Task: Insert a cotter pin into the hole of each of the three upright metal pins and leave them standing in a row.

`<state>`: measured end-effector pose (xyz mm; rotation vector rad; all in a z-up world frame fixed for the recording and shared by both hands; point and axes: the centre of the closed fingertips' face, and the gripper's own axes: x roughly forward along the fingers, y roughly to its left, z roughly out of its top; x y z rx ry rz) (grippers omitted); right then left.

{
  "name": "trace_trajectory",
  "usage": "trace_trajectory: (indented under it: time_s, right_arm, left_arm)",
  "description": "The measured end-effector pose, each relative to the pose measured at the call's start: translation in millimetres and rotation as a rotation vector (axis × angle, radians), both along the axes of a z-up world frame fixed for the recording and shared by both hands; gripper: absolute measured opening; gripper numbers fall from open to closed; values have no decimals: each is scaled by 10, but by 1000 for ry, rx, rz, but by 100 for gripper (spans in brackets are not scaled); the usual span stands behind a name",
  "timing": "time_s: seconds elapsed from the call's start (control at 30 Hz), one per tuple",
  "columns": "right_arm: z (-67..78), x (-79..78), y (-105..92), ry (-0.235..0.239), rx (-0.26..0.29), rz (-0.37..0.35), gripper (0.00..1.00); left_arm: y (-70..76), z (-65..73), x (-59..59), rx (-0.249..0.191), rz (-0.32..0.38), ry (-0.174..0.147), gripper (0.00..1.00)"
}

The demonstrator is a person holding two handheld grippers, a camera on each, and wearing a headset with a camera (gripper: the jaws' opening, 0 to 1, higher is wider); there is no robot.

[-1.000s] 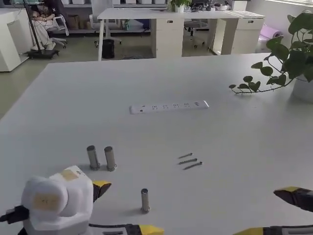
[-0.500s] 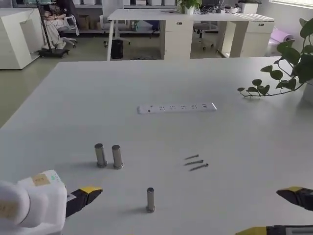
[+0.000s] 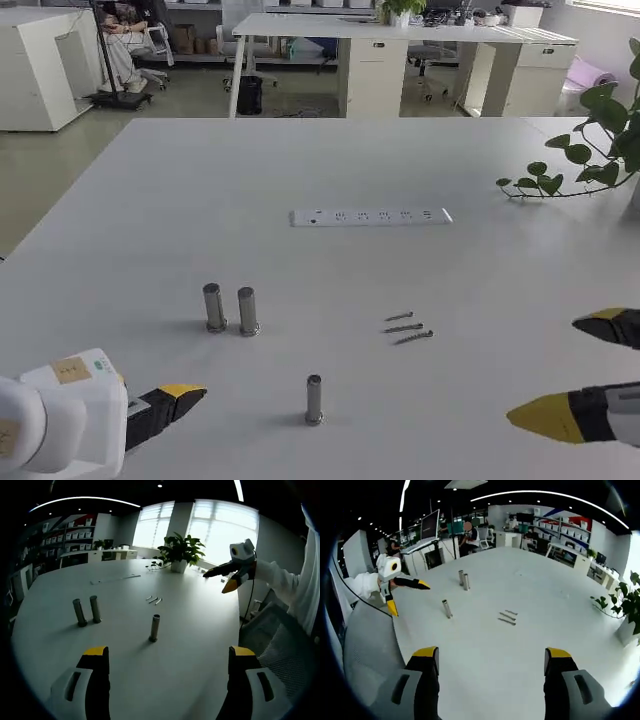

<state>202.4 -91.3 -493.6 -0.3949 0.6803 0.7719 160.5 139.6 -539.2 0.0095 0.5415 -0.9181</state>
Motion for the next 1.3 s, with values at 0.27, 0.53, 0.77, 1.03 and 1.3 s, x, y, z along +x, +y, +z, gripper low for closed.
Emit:
trace_trajectory:
  time_s: [0.27,0.53,0.77,1.03,1.3]
  right_arm:
    - [112,355,133,-5,-161,217,80]
    - [91,644,246,14,-328,412,69]
    - [-72,1115,393,43,-344,422,45]
    - [-411,1541,537,107,-348,376,23]
    - [-745,1692,557,136,-444,417,16]
  left_arm:
    - [90,-44,-141,35,31,30,99]
    - [131,-8,-239,-5,81,42,99]
    - [226,-29,-209,30,116,34,95]
    - [263,-51,-210,12,152,47,94]
    - [223,-62,-278,1,150,59,93]
